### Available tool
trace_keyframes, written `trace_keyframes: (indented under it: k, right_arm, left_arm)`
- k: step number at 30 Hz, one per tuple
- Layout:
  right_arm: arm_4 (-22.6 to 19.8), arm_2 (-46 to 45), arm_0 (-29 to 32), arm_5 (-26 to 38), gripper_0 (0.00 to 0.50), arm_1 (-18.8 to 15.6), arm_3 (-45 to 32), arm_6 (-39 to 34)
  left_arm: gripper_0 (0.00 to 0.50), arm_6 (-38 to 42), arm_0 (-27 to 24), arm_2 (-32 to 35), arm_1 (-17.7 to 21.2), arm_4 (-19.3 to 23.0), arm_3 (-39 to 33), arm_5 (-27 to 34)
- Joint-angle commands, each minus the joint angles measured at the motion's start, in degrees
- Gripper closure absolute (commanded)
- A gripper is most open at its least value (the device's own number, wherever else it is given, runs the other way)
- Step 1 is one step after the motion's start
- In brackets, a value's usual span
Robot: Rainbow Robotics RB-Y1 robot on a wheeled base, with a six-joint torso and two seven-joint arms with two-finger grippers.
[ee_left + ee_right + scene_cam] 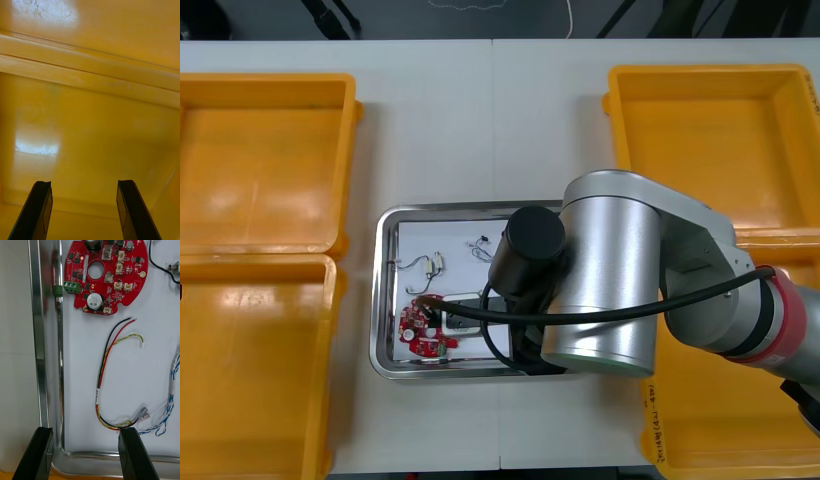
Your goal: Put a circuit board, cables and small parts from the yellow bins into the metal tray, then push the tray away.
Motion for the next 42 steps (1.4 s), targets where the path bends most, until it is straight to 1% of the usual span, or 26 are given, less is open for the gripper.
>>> trace_keyframes:
  k: [1,7,15,19,21,26,33,42]
  right_arm:
    - [1.77,2.63,-2.31,-1.18,0.0,3.67,2.06,1.25]
    - [4.84,6.15,-2.31,-2.94,0.0,5.08,4.25,0.98]
    - [5.02,8.79,-2.31,-4.69,0.0,5.69,6.45,0.98]
    - [5.72,10.19,-2.23,-4.69,0.0,6.92,7.68,0.9]
    - [6.6,11.07,-2.23,-4.69,0.0,7.27,7.94,0.81]
    - [10.47,14.94,-2.23,-4.87,0.0,8.15,8.82,0.02]
    - [11.61,15.73,-0.99,-6.28,0.0,9.91,11.81,-0.33]
    - [13.72,16.7,0.59,-8.39,0.0,10.44,13.48,-0.42]
  left_arm:
    - [0.0,-5.88,1.27,0.39,2.68,0.23,-1.21,0.33]
    - [0.0,-5.88,1.27,0.39,2.68,0.23,-1.21,0.33]
    - [0.0,-5.88,1.27,0.39,2.68,0.23,-1.21,0.33]
    - [0.0,-5.88,1.27,0.39,2.68,0.23,-1.21,0.33]
    - [0.0,-5.88,1.27,0.39,2.68,0.23,-1.21,0.33]
    - [0.0,-5.88,1.27,0.39,2.68,0.23,-1.21,0.33]
    - [0.0,-5.88,1.27,0.39,2.68,0.23,-1.21,0.33]
    - [0.0,-5.88,1.27,0.39,2.68,0.23,-1.21,0.33]
